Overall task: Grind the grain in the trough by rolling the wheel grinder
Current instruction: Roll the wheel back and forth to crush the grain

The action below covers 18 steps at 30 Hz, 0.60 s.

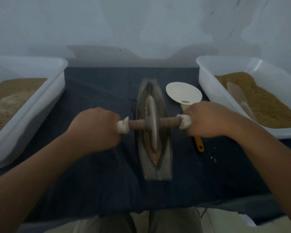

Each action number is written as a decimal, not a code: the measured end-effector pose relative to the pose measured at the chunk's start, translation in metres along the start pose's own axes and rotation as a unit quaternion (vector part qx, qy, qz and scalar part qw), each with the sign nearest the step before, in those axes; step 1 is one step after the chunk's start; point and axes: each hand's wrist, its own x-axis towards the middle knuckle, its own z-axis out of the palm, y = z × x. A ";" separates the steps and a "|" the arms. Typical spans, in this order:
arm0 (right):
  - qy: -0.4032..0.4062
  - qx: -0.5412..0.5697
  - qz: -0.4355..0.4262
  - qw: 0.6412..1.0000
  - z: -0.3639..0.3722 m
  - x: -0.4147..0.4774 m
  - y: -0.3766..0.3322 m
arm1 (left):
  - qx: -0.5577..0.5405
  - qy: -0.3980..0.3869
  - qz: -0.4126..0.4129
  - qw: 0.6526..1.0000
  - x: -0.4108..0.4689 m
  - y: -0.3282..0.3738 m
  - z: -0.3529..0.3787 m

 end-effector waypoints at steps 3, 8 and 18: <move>0.128 -0.075 0.026 0.989 0.001 0.027 -0.002 | -0.012 -0.033 -0.049 0.998 0.031 0.002 0.008; 0.177 -0.074 0.105 0.976 -0.003 0.078 0.001 | 0.038 -0.016 -0.074 0.996 0.103 0.005 -0.010; 0.136 -0.048 -0.013 0.990 0.011 0.003 -0.001 | -0.058 -0.122 0.002 0.991 0.005 -0.001 -0.004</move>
